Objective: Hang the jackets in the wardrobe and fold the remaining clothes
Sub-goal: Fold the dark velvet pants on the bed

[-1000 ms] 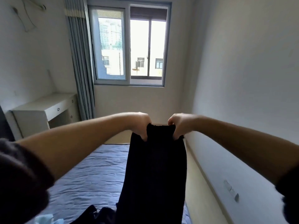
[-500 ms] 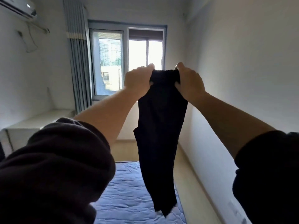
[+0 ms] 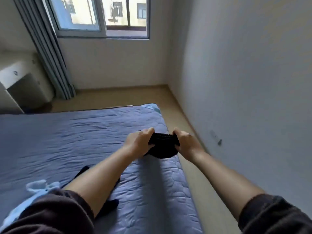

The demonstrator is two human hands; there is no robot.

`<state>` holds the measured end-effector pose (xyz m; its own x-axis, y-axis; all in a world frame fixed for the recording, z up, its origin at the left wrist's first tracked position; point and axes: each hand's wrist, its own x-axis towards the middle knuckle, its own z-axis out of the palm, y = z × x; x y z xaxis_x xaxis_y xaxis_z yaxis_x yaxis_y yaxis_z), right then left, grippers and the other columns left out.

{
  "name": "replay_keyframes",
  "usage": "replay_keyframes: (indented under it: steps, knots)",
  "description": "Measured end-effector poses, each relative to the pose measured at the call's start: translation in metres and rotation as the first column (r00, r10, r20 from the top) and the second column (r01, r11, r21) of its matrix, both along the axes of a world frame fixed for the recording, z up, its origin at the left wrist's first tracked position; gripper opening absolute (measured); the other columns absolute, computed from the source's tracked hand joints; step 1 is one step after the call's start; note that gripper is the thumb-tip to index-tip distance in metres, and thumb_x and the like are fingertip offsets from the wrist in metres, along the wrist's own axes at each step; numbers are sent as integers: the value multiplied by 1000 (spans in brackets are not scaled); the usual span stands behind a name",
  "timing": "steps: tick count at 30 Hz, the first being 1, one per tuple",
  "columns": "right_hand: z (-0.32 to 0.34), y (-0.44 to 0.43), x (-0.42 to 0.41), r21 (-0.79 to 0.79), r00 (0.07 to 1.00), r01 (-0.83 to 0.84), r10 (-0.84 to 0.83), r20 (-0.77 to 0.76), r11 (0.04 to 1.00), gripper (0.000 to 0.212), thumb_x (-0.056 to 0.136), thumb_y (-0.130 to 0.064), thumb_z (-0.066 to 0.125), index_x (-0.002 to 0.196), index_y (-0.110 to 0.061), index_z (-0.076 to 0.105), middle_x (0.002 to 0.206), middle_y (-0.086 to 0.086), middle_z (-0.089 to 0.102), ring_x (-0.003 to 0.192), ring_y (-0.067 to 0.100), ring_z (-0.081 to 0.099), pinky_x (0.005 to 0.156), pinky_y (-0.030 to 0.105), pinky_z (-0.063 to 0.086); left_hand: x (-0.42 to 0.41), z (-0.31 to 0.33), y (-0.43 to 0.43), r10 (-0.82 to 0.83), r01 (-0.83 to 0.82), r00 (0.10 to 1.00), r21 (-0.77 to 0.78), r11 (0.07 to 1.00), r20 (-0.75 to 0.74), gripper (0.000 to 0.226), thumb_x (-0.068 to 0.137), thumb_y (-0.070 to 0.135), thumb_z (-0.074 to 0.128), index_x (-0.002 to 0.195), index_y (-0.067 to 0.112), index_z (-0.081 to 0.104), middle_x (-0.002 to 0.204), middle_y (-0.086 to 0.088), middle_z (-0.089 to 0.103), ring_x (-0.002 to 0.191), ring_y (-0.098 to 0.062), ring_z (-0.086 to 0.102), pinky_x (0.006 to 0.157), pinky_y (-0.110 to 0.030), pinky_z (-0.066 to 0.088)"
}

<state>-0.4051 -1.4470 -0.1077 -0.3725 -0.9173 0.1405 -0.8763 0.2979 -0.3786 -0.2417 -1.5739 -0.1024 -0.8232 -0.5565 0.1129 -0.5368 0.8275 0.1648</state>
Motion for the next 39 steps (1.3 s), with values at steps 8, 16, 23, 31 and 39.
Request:
replay_keyframes:
  steps: [8, 16, 23, 31, 39]
  knots:
    - [-170, 135, 77, 313, 981, -129, 74, 181, 941, 23, 84, -16, 62, 102, -17, 48, 103, 10, 65, 93, 35, 60, 68, 38, 41, 91, -170, 145, 47, -102, 977, 264, 959, 208, 35, 82, 42, 61, 103, 21, 43, 107, 1, 63, 99, -30, 60, 68, -37, 41]
    - [-219, 271, 122, 475, 924, -309, 144, 353, 824, 27, 80, -13, 61, 97, -21, 41, 96, 6, 62, 89, 32, 57, 69, 37, 44, 151, -228, 278, -97, -94, 927, 474, 876, 363, 36, 76, 42, 62, 90, 21, 36, 97, -4, 62, 92, -30, 58, 63, -35, 37]
    - [-206, 267, 103, 480, 838, -357, 47, 544, 801, 32, 71, -13, 67, 94, -28, 51, 86, -5, 63, 74, 11, 56, 65, 20, 42, 152, -219, 271, -84, -143, 953, 678, 721, 291, 24, 73, 29, 69, 86, 15, 56, 83, 3, 63, 80, -17, 58, 65, -29, 43]
    - [-230, 181, 64, 440, 597, -210, -242, 765, 873, 15, 81, -2, 59, 93, 4, 64, 78, 2, 58, 72, 11, 52, 64, 23, 42, 126, -241, 177, 223, -216, 965, 897, 385, 136, 24, 76, 22, 70, 92, 5, 65, 89, -13, 69, 82, -25, 65, 77, -42, 52]
    - [-309, 34, -4, 347, 306, 75, -353, 884, 935, 17, 93, -25, 61, 108, -22, 69, 95, -7, 74, 88, 6, 69, 76, 19, 53, 36, -313, 43, 501, -229, 865, 916, 329, 36, 29, 88, 35, 65, 95, 7, 62, 87, -11, 66, 78, -20, 58, 72, -38, 46]
